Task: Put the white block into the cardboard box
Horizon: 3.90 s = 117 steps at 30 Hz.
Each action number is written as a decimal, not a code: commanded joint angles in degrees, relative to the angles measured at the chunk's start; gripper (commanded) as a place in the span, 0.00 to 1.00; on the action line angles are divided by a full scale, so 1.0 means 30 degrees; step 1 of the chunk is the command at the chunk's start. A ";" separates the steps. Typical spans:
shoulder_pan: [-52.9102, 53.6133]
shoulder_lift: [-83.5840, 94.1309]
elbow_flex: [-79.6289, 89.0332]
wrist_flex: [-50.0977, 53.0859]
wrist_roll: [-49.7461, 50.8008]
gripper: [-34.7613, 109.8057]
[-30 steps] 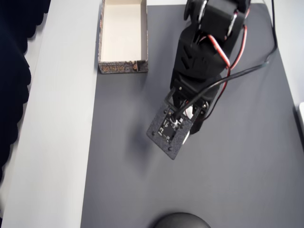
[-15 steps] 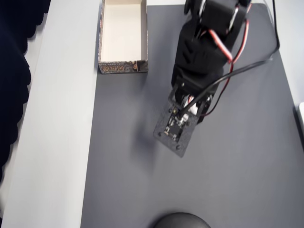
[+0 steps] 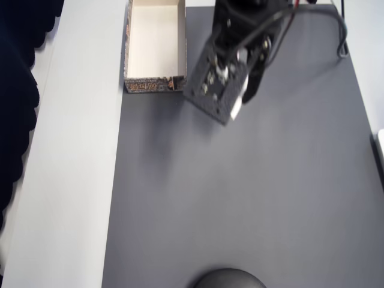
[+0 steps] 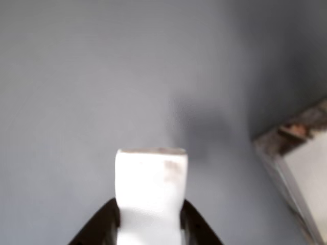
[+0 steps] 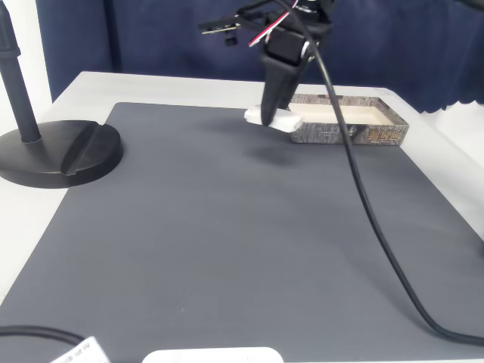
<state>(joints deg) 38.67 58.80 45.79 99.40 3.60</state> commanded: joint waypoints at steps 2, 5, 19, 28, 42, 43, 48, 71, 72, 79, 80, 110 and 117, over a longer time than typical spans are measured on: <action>0.0967 0.2637 0.0850 0.0000 0.1084 0.23; 0.1553 0.3252 0.1494 0.0000 0.1641 0.23; 0.7324 0.4336 0.2461 0.0000 0.5420 0.23; 1.0605 0.2490 0.0117 -0.0029 0.7676 0.23; 1.1543 -0.2549 -0.4775 -0.0029 1.0020 0.23; 1.1514 -0.2988 -0.5303 0.0000 1.0225 0.23; 1.1396 -0.3896 -0.6182 0.0000 1.0342 0.23; 1.1133 -0.4248 -0.6533 -0.0352 2.1943 0.23; 1.1162 -0.4248 -0.6533 -0.0381 2.2529 0.23; 1.1074 -0.4307 -0.6475 -0.0557 2.4287 0.23; 1.1074 -0.4336 -0.6475 -0.0557 2.4404 0.23; 1.0342 -0.7617 -0.8350 -0.1787 2.3643 0.23; 1.0430 -0.7646 -0.8408 -0.1846 2.3467 0.23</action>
<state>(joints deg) 70.75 35.16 24.52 94.66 74.53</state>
